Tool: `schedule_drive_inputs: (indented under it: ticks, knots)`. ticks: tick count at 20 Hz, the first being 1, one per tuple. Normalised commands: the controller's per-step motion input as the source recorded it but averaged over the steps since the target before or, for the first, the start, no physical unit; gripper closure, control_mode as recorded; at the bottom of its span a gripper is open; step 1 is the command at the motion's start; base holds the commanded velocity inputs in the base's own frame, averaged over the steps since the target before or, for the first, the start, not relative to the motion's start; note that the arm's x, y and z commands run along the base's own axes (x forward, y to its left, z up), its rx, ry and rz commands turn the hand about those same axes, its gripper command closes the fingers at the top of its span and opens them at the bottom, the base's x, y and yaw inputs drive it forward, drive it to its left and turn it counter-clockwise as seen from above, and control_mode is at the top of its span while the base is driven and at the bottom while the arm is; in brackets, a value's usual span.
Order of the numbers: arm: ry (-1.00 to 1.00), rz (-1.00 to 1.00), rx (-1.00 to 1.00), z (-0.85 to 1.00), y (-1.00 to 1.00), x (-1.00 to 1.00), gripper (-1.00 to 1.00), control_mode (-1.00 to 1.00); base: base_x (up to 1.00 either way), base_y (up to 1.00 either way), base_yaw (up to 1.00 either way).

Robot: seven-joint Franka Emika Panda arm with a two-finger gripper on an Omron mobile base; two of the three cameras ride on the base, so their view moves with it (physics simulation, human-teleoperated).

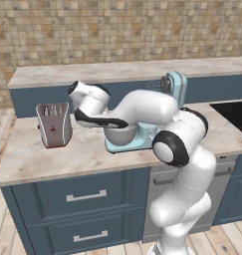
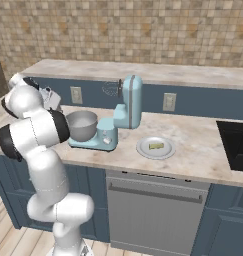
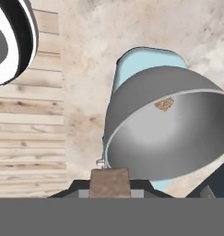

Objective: Add butter and sugar cubes to the stand mixer bowl and then turn on the stand mixer to begin making frosting.

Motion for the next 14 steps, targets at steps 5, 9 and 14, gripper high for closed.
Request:
schedule_drive_inputs:
  ticks: [5, 9, 14]
  knots:
    - [0.06, -0.01, 0.0, -0.02, -0.35, 0.37, 1.0, -1.0, 0.0, 0.0, 0.0]
    - [0.07, 0.0, 0.0, -0.11, -0.15, 0.37, 1.0, -1.0, 0.0, 0.0, 0.0]
    - [0.05, 0.0, 0.0, -0.37, 0.0, 0.15, 1.0, -1.0, 0.0, 0.0, 0.0]
